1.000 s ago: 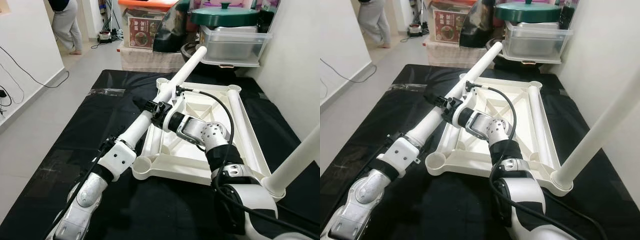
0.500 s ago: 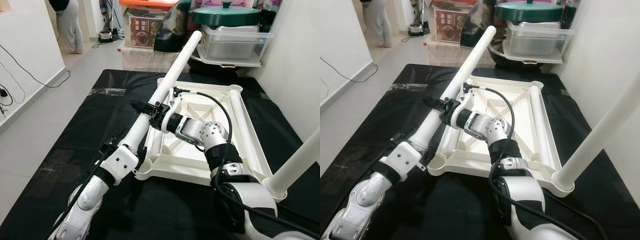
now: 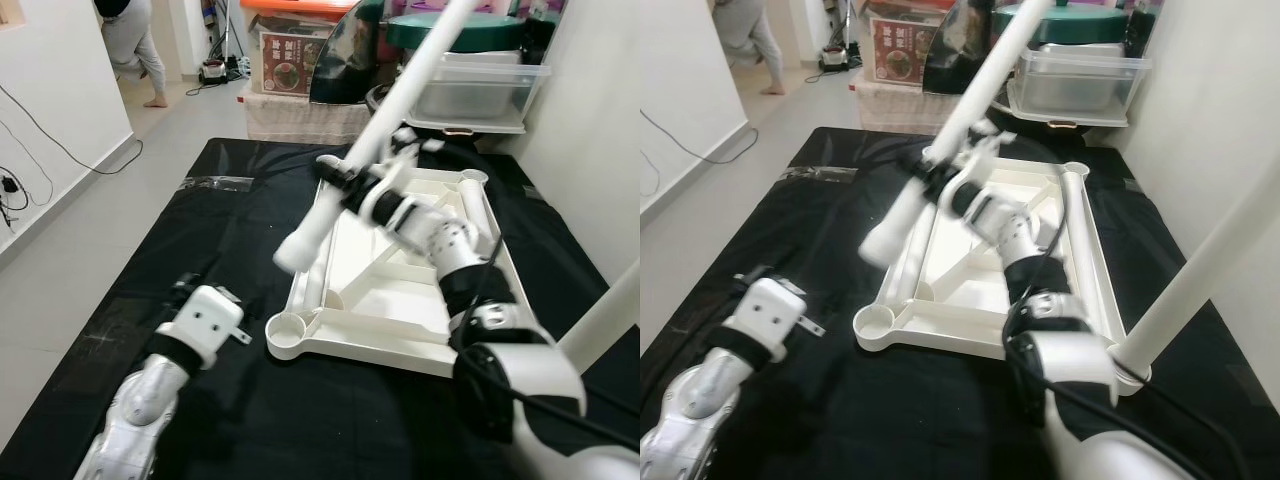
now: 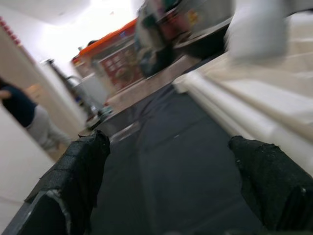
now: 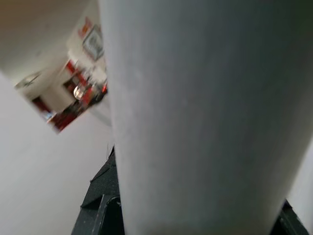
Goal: Building children table
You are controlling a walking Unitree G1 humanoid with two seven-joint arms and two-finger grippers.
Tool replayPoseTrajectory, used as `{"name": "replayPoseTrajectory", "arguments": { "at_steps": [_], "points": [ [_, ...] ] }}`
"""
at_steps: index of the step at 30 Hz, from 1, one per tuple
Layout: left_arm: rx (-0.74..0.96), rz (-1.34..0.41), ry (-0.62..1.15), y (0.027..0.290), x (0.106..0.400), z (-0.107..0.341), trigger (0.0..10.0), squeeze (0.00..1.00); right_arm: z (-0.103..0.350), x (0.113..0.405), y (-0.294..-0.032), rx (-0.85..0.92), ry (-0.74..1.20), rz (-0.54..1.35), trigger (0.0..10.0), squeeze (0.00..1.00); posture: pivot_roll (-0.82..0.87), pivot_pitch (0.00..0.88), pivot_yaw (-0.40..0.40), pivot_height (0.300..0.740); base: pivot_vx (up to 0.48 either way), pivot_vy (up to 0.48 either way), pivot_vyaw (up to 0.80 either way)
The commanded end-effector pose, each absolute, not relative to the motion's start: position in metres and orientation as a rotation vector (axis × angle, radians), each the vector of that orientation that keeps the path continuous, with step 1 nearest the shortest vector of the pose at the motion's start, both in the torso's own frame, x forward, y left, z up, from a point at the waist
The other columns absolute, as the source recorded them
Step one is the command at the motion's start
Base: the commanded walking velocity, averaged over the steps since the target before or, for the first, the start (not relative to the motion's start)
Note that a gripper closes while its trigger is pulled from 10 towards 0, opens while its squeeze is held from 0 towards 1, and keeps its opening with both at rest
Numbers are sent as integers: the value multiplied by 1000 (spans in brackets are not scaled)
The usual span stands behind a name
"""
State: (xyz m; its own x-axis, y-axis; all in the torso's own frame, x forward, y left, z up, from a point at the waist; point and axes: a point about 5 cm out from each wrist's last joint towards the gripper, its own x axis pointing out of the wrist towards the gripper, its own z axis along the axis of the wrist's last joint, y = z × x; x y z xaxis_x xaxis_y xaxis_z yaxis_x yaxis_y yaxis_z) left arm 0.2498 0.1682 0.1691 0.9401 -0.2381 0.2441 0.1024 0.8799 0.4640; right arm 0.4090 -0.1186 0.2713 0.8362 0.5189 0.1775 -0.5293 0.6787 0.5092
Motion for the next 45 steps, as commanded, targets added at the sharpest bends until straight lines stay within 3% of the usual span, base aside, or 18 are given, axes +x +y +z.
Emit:
{"name": "replayPoseTrajectory", "arguments": {
  "at_steps": [1, 2, 3, 10, 14, 17, 18, 19, 21, 22, 30, 45],
  "points": [
    [466, -164, -293, 167, 249, 168, 10000, 953, 274, 410, -118, 563, -36, 577, 0, 0, 70, 0, -84, 740, 0, 0, 0],
    [458, -115, -268, 169, 250, 164, 10000, 188, 279, 410, -121, 572, -57, 568, 0, 0, 68, 0, -84, 740, 0, 0, 0],
    [444, -76, -235, 171, 251, 159, 10000, 0, 283, 410, -122, 580, -72, 570, 0, 0, 62, 0, -78, 740, 0, 0, 0],
    [400, -46, -62, 166, 250, 132, 10000, 0, 287, 400, -106, 588, -90, 657, 0, 0, 60, 0, -73, 740, 0, 0, 0],
    [374, -74, -28, 164, 248, 128, 10000, 0, 280, 390, -91, 475, -144, 717, 0, 0, 63, 0, -67, 740, 0, 0, 0],
    [361, -86, -23, 165, 248, 128, 10000, 0, 279, 382, -82, 405, -195, 771, 667, 0, 61, 0, -62, 740, 0, 0, 0],
    [350, -96, -22, 165, 249, 128, 10000, 0, 278, 379, -78, 377, -204, 795, 3608, 0, 58, 0, -61, 740, 0, 0, 0],
    [350, -101, -21, 165, 249, 128, 10000, 0, 276, 379, -77, 359, -199, 792, 4784, 0, 58, 0, -60, 740, 0, 0, 0],
    [350, -103, -21, 165, 249, 128, 10000, 0, 275, 379, -76, 347, -196, 788, 4784, 0, 58, 0, -60, 740, 0, 0, 0],
    [349, -106, -20, 164, 249, 128, 10000, 0, 274, 380, -76, 338, -190, 780, 10000, 0, 59, 0, -59, 740, 0, 0, 0],
    [342, -108, -13, 162, 249, 129, 10000, 0, 266, 379, -76, 295, -156, 713, 10000, 0, 64, 0, -62, 740, 0, 0, 0],
    [402, -267, -58, 151, 259, 139, 10000, 0, 260, 353, -36, 318, -150, 845, 10000, 0, 56, 0, -53, 740, 0, 0, 0]
  ]
}}
